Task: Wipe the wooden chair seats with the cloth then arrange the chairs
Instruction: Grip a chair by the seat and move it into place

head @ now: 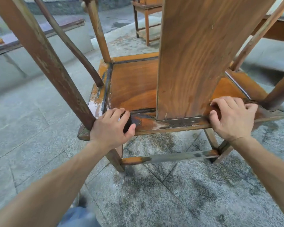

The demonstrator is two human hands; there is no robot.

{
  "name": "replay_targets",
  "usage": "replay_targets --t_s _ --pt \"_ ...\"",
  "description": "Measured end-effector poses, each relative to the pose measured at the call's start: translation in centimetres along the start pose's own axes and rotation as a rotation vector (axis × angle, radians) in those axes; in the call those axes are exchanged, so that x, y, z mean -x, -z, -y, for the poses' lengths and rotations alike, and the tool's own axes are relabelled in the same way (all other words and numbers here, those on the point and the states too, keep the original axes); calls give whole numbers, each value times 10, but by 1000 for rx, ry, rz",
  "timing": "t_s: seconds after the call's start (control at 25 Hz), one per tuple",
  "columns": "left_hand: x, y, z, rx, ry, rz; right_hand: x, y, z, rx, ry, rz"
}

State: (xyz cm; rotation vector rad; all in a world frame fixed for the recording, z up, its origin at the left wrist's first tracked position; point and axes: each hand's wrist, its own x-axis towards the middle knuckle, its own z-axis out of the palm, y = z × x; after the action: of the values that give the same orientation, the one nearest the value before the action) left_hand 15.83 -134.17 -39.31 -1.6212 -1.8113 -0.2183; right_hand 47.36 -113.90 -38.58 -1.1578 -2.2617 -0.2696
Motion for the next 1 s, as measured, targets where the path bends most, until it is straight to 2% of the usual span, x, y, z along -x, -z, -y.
replay_targets --t_s 0.36,0.68,1.0 --pt "-74 -73 45 120 -172 -116 -22 -22 14 112 -168 -49" --pt "-182 -165 70 300 -345 -123 -59 -53 18 284 -366 -108" --pt "-310 -271 99 402 -505 -120 -137 -108 25 429 -563 -75"
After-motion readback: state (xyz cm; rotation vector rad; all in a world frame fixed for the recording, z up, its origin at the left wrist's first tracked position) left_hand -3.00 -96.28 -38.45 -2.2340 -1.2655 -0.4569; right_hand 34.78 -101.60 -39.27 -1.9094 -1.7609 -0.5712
